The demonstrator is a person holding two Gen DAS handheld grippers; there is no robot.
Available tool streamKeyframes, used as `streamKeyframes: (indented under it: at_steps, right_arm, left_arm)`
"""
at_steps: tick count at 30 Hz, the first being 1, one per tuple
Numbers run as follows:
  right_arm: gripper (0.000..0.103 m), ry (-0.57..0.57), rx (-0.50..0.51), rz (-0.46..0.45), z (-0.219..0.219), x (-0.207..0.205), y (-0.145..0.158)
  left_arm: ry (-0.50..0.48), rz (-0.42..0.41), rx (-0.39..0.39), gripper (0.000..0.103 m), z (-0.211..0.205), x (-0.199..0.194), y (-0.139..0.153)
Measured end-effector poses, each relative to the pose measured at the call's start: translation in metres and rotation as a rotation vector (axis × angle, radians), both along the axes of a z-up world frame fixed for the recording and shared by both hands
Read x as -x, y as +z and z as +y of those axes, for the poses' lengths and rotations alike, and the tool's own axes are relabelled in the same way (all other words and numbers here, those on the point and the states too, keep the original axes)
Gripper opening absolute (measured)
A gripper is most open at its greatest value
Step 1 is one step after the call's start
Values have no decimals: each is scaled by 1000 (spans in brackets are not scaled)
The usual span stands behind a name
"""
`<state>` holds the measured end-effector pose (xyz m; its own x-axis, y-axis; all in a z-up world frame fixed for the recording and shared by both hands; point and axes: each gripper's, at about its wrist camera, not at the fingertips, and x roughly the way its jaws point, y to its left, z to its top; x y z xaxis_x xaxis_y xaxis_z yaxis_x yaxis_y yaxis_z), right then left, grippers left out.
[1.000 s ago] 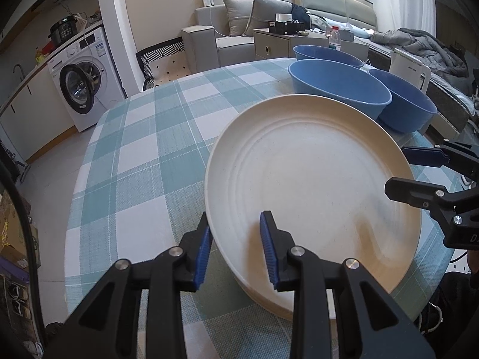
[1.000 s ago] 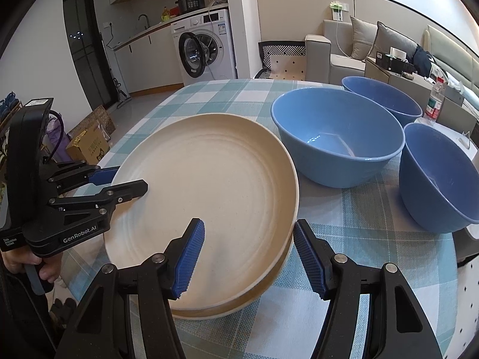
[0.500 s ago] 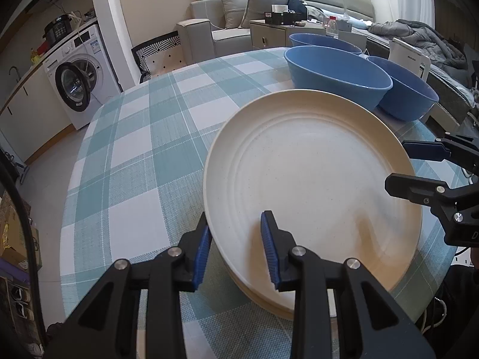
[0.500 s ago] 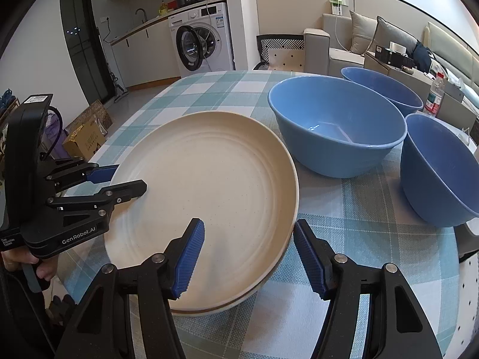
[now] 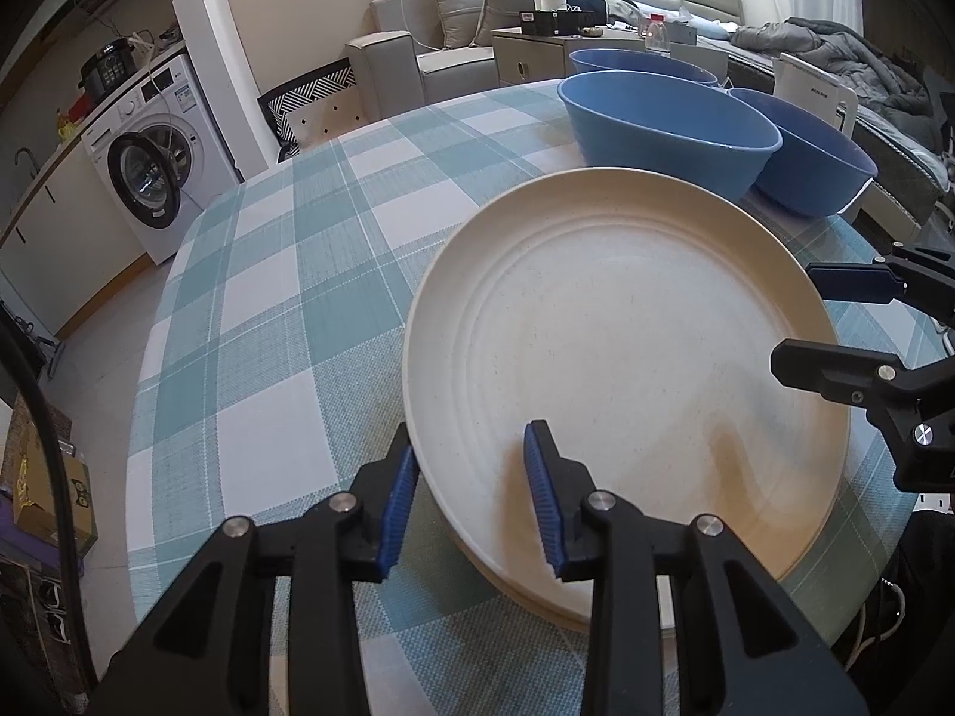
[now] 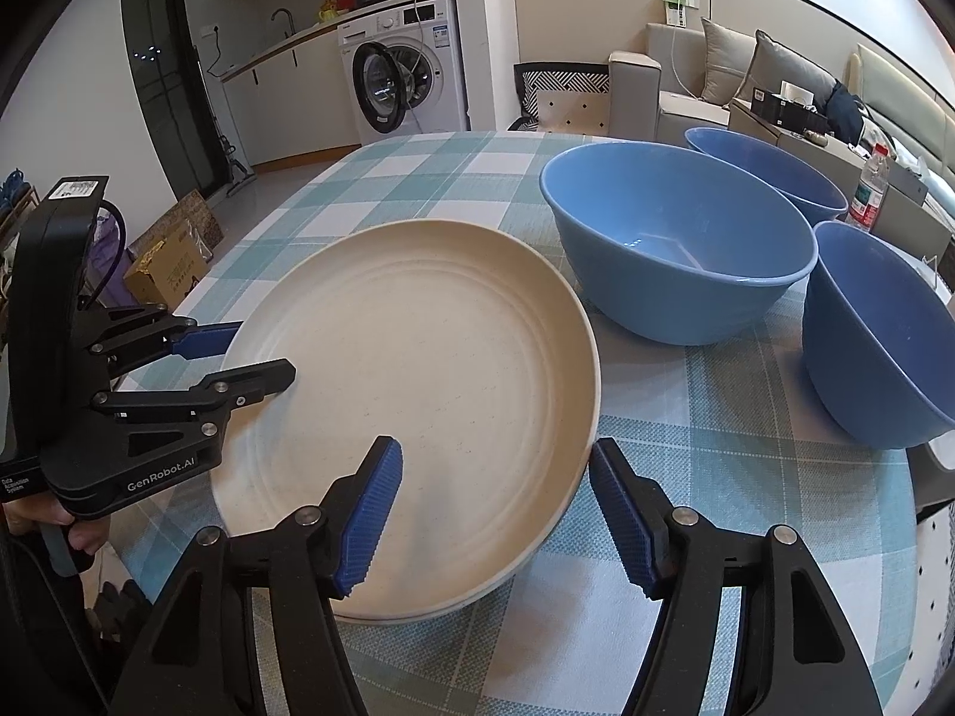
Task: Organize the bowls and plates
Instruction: 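Hold the left gripper on the rim of the top stacked plate, then open the left gripper to release the top cream plate's rim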
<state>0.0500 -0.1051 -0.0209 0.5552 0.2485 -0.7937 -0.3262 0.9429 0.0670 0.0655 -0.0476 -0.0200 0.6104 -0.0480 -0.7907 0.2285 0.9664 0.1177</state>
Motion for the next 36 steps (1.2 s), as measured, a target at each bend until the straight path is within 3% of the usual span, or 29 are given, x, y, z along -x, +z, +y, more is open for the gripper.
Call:
streamKeyframes:
  at_steps: [20, 36]
  right_arm:
    - [70, 13, 0, 11, 1, 3, -4]
    - [78, 31, -23, 15, 0, 3, -5]
  left_arm:
    - [-18, 20, -58, 42, -5, 2, -7]
    - [-27, 28, -25, 50, -4, 1, -7]
